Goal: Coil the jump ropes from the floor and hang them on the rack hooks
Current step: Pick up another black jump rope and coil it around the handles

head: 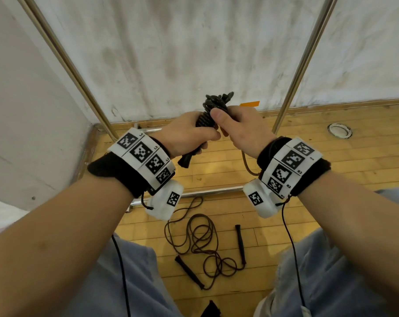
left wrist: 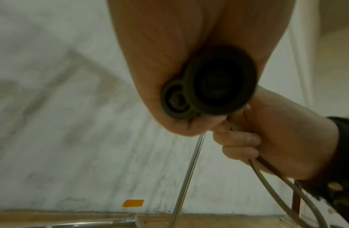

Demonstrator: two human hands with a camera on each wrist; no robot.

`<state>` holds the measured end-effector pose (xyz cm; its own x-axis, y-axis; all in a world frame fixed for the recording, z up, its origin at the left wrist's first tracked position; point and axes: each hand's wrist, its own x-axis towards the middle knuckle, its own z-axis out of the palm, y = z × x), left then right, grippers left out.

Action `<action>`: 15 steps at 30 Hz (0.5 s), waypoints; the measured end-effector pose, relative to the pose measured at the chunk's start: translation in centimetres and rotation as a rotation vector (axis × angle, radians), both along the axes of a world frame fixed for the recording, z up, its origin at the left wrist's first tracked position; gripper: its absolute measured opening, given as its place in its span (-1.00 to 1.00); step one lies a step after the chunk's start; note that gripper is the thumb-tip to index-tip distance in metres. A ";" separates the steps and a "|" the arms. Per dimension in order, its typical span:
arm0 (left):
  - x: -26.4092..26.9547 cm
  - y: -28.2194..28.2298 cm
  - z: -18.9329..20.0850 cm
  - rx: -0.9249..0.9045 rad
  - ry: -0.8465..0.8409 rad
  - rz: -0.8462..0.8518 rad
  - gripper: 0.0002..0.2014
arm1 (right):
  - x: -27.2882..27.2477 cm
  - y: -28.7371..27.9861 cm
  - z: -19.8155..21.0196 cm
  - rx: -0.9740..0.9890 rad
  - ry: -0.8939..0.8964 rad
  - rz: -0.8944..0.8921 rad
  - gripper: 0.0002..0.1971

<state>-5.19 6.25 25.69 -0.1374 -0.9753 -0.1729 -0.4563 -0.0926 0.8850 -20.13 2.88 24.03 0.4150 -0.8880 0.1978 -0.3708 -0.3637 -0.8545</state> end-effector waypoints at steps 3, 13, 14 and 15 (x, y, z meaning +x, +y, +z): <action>-0.5 0.0 -0.1 -0.064 -0.076 0.031 -0.95 | 0.1 0.2 0.0 -0.017 0.012 -0.026 -0.64; -0.3 0.1 0.9 0.023 0.289 0.027 -0.81 | -0.4 -0.5 0.4 0.109 -0.092 0.018 -0.66; -0.2 0.1 0.8 0.040 0.296 0.024 -0.78 | -0.4 -0.5 0.3 0.137 -0.108 0.032 -0.65; 0.0 0.1 0.7 0.041 0.275 0.017 -0.75 | -0.4 -0.4 0.3 0.159 -0.114 0.044 -0.64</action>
<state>-5.23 6.31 26.37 -0.1683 -0.9708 -0.1710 -0.1974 -0.1368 0.9707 -20.51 2.45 24.32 0.4368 -0.8934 0.1049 -0.2552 -0.2349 -0.9379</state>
